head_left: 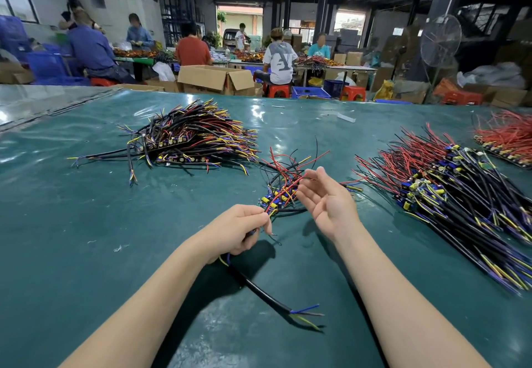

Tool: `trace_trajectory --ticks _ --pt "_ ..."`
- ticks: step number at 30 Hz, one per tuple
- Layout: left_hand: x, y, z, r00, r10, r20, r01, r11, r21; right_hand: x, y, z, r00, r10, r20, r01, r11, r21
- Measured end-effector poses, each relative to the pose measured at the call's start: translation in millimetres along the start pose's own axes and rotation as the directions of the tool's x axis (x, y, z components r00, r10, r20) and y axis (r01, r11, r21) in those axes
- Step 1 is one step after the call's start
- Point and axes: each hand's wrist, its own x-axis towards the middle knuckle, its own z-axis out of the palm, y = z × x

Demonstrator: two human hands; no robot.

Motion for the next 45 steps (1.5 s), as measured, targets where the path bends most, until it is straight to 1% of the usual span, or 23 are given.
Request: trace_trajectory --ticks 2,3,4,5,7,9,10,12,15,17,20,22,24,26,29,34,37,41,45 --pt "-0.7 0.4 0.0 1.0 0.005 0.011 -0.005 1.0 -0.013 -1.5 2.4 0.7 0.986 0.16 0.047 -0.16 0.987 0.007" --pt "-0.6 0.5 -0.2 1.0 0.007 0.009 -0.006 1.0 -0.021 -2.8 4.3 1.7 0.965 0.244 0.094 -0.245 0.97 0.002" --pt "-0.2 0.4 -0.3 1.0 0.008 0.005 -0.008 1.0 -0.026 -5.0 5.9 2.8 0.939 0.309 0.148 -0.306 0.951 -0.047" --pt "0.1 0.3 -0.3 1.0 0.011 0.002 -0.011 1.0 -0.026 -6.9 7.7 3.4 0.915 0.348 0.203 -0.322 0.934 -0.153" --pt "0.4 -0.4 0.0 1.0 0.014 0.003 -0.014 1.0 -0.023 -11.0 14.2 5.6 0.872 0.375 0.314 -0.243 0.89 -0.386" --pt "1.1 -1.3 0.5 1.0 0.004 -0.002 -0.004 1.0 -0.024 -12.8 21.3 8.1 0.851 0.358 0.385 -0.142 0.861 -0.488" --pt "1.9 -1.7 0.6 1.0 -0.008 -0.012 0.008 0.999 -0.038 -13.2 23.2 9.4 0.863 0.33 0.383 -0.107 0.859 -0.5" --pt "3.1 -1.2 -0.1 0.997 -0.055 -0.047 0.049 0.992 -0.117 -11.9 22.9 10.0 0.91 0.25 0.331 -0.056 0.864 -0.5" --pt "4.2 -1.1 -1.6 0.991 -0.104 -0.085 0.073 0.949 -0.306 -7.5 20.2 5.0 0.952 0.187 0.243 -0.054 0.883 -0.467" --pt "4.6 -1.8 -2.8 0.988 -0.102 -0.119 0.05 0.925 -0.377 -7.3 19.5 3.2 0.949 0.194 0.248 -0.06 0.884 -0.464" --pt "4.1 -1.9 -4.5 0.986 -0.093 -0.142 0.029 0.918 -0.395 -10.0 20.7 5.2 0.921 0.244 0.303 -0.046 0.842 -0.537" --pt "4.1 -1.9 -5.2 0.984 -0.087 -0.155 0.02 0.923 -0.385 -11.5 21.2 6.4 0.914 0.259 0.314 -0.035 0.819 -0.573" --pt "4.4 -2.5 -4.8 0.981 -0.085 -0.176 0.014 0.928 -0.373 -11.8 22.5 7.0 0.924 0.233 0.302 -0.009 0.804 -0.594" --pt "4.8 -3.4 -3.4 0.976 -0.083 -0.2 0.005 0.932 -0.363 -12.1 24.8 8.6 0.948 0.162 0.273 0.045 0.783 -0.621" --pt "6.0 -4.5 -2.3 0.972 -0.078 -0.222 -0.01 0.929 -0.369 -12.4 30.2 10.9 0.969 0.082 0.235 0.076 0.8 -0.596" --pt "6.4 -1.0 -7.1 0.969 -0.11 -0.219 0.019 0.925 -0.379 -12.5 33.0 14.6 0.977 0.057 0.208 0.055 0.867 -0.495" --pt "4.6 1.3 -10.1 0.978 -0.148 -0.146 0.075 0.906 -0.416 -12.1 30.8 14.8 0.985 0.027 0.169 0.05 0.9 -0.433" --pt "1.6 2.3 -10.1 0.985 -0.165 -0.044 0.137 0.916 -0.378 -8.4 24.5 10.6 0.997 0.012 0.075 0.014 0.943 -0.333" --pt "-0.1 2.6 -7.8 0.98 -0.198 0.003 0.185 0.908 -0.376 -2.8 18.6 3.9 0.997 -0.067 -0.028 0.058 0.968 -0.245"
